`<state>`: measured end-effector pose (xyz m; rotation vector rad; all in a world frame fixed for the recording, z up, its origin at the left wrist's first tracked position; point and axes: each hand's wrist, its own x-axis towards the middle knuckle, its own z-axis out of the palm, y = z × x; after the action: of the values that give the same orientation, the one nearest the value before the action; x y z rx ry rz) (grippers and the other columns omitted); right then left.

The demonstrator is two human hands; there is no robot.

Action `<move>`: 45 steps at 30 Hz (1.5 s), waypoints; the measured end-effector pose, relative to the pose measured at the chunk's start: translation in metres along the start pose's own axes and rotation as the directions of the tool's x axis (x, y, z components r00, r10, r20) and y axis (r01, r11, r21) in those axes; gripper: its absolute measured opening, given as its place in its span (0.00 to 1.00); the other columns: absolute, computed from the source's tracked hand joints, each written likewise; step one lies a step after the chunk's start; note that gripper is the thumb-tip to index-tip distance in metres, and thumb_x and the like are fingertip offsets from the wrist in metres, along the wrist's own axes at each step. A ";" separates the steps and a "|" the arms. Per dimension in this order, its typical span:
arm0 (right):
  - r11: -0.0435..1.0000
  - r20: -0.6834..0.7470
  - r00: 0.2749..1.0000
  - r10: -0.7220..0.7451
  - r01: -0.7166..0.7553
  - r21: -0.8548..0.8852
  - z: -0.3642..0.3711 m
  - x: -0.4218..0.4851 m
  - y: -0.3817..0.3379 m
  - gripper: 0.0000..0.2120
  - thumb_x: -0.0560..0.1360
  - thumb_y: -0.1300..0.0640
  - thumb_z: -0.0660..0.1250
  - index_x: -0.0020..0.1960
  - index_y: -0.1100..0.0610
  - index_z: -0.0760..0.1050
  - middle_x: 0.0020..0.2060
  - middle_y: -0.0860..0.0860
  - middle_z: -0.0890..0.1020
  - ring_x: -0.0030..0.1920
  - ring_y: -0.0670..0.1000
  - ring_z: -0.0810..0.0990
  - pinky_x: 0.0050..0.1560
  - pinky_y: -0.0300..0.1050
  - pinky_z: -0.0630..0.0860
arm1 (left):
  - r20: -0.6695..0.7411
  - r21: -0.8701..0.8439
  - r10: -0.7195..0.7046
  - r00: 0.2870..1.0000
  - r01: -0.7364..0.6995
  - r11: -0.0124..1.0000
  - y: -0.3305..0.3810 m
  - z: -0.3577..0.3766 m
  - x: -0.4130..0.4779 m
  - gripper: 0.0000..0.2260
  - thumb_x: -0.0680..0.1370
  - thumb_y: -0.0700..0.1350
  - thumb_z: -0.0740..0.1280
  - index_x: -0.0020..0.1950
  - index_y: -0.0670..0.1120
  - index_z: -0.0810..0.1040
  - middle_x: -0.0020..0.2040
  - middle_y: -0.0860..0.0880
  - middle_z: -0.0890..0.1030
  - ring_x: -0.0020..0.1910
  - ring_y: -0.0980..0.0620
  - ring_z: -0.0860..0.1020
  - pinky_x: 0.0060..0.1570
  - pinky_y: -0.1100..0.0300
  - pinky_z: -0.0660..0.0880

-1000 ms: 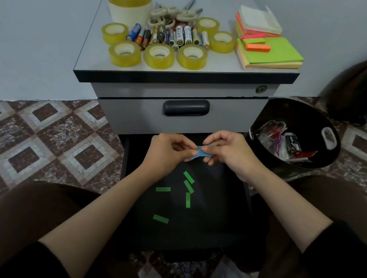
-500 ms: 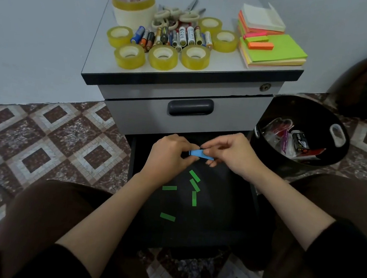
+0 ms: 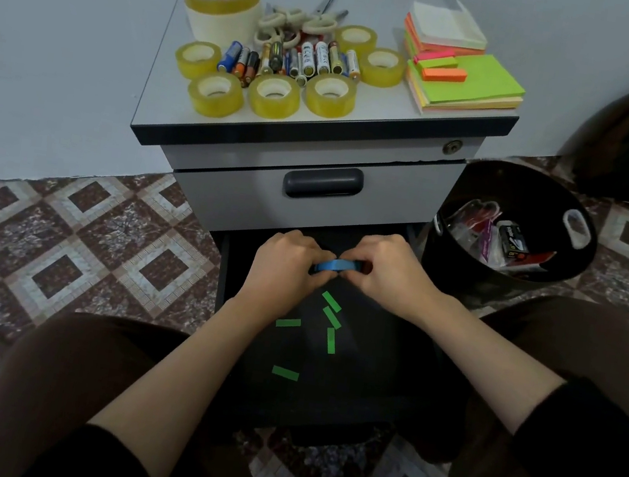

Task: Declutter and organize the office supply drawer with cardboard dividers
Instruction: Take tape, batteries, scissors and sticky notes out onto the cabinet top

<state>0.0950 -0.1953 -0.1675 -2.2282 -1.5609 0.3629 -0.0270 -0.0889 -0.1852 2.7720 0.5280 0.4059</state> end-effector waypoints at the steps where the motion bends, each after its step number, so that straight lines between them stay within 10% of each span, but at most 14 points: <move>1: 1.000 0.001 1.000 0.010 -0.010 -0.010 0.000 0.001 -0.001 0.15 0.74 0.55 0.69 0.59 0.57 0.79 0.51 0.52 0.80 0.50 0.50 0.78 0.52 0.44 0.75 | 0.003 0.019 -0.005 1.000 0.005 1.000 0.000 0.000 0.000 0.13 0.76 0.49 0.67 0.59 0.47 0.80 0.50 0.48 0.82 0.49 0.51 0.76 0.50 0.59 0.68; 23: 0.990 0.036 0.996 0.083 -0.079 -0.118 -0.005 0.004 0.000 0.17 0.73 0.53 0.69 0.61 0.57 0.77 0.53 0.51 0.80 0.51 0.48 0.77 0.50 0.40 0.75 | 0.082 0.090 -0.064 0.995 0.057 0.994 -0.004 -0.001 0.003 0.14 0.78 0.51 0.63 0.62 0.51 0.77 0.52 0.51 0.80 0.52 0.53 0.74 0.55 0.60 0.66; 29: 0.982 0.048 0.999 0.001 0.008 -0.188 -0.003 0.003 -0.005 0.12 0.75 0.53 0.65 0.57 0.54 0.78 0.50 0.49 0.79 0.50 0.49 0.77 0.48 0.43 0.74 | 0.007 0.008 0.040 0.999 -0.040 0.999 0.000 0.001 0.002 0.08 0.70 0.43 0.73 0.48 0.44 0.84 0.38 0.46 0.82 0.39 0.47 0.78 0.43 0.55 0.69; 35: 0.971 0.012 0.997 0.071 -0.066 -0.231 -0.008 0.006 -0.001 0.14 0.77 0.52 0.64 0.61 0.53 0.77 0.53 0.49 0.79 0.54 0.51 0.77 0.50 0.45 0.73 | 0.019 0.059 -0.101 0.995 0.100 0.993 -0.004 -0.007 0.005 0.16 0.75 0.51 0.68 0.61 0.47 0.78 0.53 0.49 0.80 0.54 0.51 0.74 0.52 0.59 0.68; 45: 0.963 0.011 0.995 0.101 -0.094 -0.254 -0.006 0.005 -0.001 0.15 0.76 0.51 0.65 0.61 0.52 0.77 0.55 0.49 0.79 0.55 0.51 0.76 0.51 0.45 0.72 | 0.130 0.088 -0.109 0.985 0.098 0.991 0.001 -0.007 0.005 0.13 0.77 0.51 0.64 0.60 0.50 0.79 0.51 0.52 0.80 0.52 0.53 0.74 0.53 0.60 0.67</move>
<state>0.0989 -0.1911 -0.1619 -2.5093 -1.5903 0.2290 -0.0250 -0.0860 -0.1773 2.8081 0.6656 0.1755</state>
